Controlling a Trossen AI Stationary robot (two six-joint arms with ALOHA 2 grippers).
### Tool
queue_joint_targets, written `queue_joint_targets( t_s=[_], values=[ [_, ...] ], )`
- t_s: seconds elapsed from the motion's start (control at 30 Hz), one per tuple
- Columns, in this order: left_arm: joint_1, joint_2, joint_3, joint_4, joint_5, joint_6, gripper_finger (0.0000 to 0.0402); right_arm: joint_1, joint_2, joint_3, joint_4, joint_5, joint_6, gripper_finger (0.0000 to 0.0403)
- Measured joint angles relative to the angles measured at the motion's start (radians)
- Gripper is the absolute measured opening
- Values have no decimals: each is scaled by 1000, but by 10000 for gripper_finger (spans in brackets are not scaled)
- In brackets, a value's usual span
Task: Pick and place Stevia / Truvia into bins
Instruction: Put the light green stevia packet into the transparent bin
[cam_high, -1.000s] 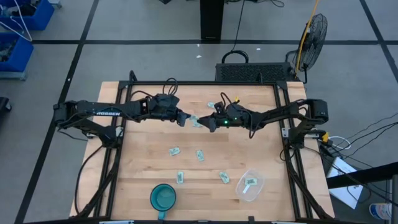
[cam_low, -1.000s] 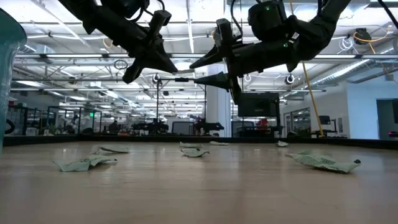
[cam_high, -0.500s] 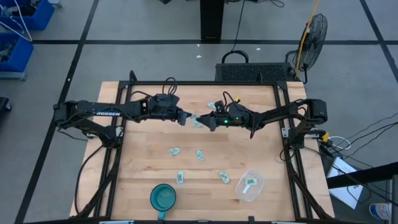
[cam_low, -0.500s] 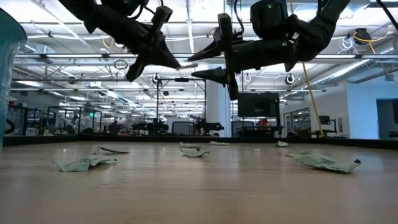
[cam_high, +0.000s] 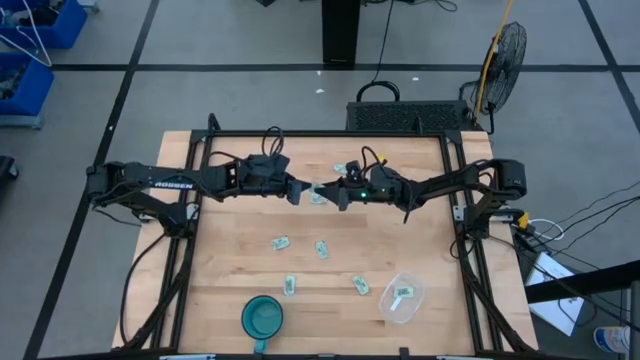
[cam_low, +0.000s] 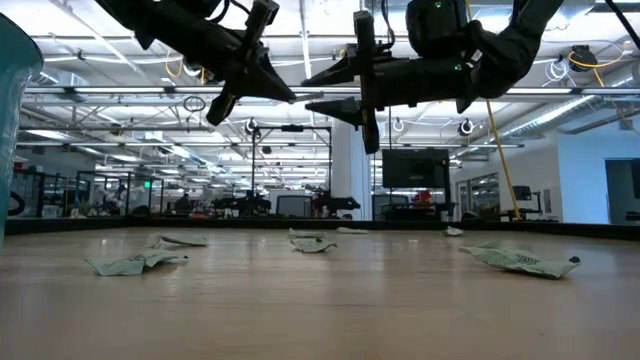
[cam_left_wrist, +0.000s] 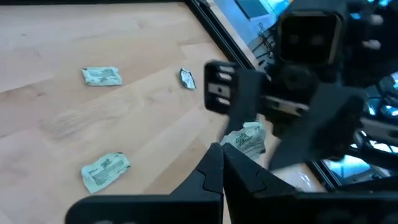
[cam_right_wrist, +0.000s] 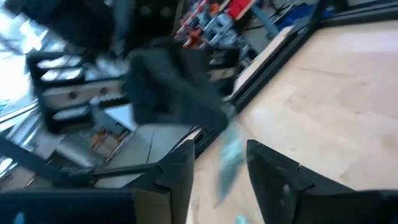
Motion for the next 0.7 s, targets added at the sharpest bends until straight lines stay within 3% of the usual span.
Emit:
queue_joint_targets(
  t_s=[0.2, 0.4, 0.53, 0.7],
  values=[
    [0, 0, 0, 0, -1, 0, 1, 16, 0, 0, 10, -63, -11, 81],
    [-10, 0, 0, 0, 5, 0, 1, 19, 0, 0, 10, -9, -13, 33],
    [-31, 0, 0, 0, 6, 0, 1, 18, 0, 0, 10, -7, -10, 27],
    [-41, 0, 0, 0, -8, 4, 1, 18, 0, 0, -26, -7, 20, 52]
  ],
)
